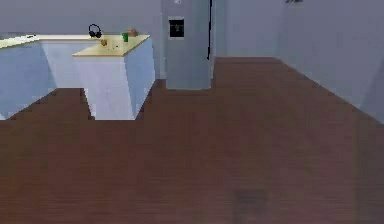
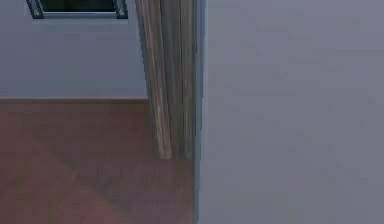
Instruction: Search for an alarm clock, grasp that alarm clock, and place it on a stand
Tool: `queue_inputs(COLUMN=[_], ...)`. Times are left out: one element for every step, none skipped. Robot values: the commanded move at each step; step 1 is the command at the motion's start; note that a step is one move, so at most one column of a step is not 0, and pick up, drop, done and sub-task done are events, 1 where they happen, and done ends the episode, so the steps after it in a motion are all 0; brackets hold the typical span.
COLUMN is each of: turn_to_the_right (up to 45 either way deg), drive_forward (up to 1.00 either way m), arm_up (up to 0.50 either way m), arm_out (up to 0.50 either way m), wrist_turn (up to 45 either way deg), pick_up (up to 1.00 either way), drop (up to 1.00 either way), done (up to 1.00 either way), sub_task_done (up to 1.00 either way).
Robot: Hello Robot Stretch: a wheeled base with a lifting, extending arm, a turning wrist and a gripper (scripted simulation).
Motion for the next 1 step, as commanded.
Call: queue_inputs(turn_to_the_right=[-45.0], drive_forward=[0.00], arm_up=[0.00], arm_out=[0.00], wrist_turn=[0.0], pick_up=[0.00], drop=[0.00], done=[0.00], sub_task_done=[0.00])
